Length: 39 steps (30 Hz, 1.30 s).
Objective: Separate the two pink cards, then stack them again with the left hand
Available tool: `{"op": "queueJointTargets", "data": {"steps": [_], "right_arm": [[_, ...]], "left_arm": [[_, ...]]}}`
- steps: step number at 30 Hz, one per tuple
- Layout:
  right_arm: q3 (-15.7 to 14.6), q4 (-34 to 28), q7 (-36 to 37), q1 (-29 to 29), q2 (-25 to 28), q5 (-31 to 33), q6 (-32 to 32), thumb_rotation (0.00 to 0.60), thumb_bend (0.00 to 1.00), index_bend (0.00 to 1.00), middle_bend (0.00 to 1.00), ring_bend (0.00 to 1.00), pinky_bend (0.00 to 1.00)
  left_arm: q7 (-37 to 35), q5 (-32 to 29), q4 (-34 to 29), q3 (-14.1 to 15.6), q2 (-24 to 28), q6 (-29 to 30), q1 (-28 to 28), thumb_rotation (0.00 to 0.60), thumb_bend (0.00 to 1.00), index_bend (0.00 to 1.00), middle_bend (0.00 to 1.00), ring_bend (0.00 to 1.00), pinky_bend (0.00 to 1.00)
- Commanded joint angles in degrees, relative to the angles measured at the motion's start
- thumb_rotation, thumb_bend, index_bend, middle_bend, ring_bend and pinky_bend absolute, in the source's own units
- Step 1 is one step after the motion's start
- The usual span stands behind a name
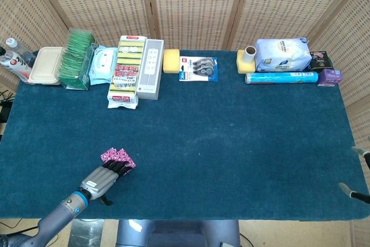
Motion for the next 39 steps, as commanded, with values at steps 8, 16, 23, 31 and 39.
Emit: {"op": "queueJointTargets", "data": {"steps": [8, 16, 23, 31, 39], "right_arm": [[0.0, 0.1, 0.5, 0.0, 0.1, 0.0, -0.1, 0.600, 0.00, 0.20, 0.02, 0.00, 0.00], [0.0, 0.2, 0.7, -0.1, 0.2, 0.0, -0.1, 0.600, 0.00, 0.20, 0.02, 0.00, 0.00], [0.1, 0.2, 1.0, -0.1, 0.3, 0.2, 0.0, 0.600, 0.00, 0.20, 0.02, 0.00, 0.00], [0.1, 0.1, 1.1, -0.1, 0.4, 0.2, -0.1, 0.600, 0.00, 0.20, 0.02, 0.00, 0.00], [0.2, 0.2, 1.2, -0.1, 0.4, 0.4, -0.1, 0.600, 0.00, 0.20, 0.02, 0.00, 0.00]], "left_arm": [[3.3, -3.4, -0.9, -0.5, -2.3, 0.2, -2.3, 0.600, 0.11, 0.00, 0.00, 0.00, 0.00], [7.9, -8.1, -2.8, -1.3, -4.8, 0.5, -5.5, 0.600, 0.11, 0.00, 0.00, 0.00, 0.00], [13.1, -13.6, -5.1, -1.9, -6.8, 2.2, -9.1, 0.600, 0.11, 0.00, 0.00, 0.00, 0.00], [16.6, -17.6, -7.1, -1.9, -8.3, 4.1, -12.0, 0.600, 0.11, 0.00, 0.00, 0.00, 0.00], [19.0, -19.4, -9.4, -2.0, -9.2, 6.9, -14.5, 0.600, 0.11, 0.00, 0.00, 0.00, 0.00]]}}
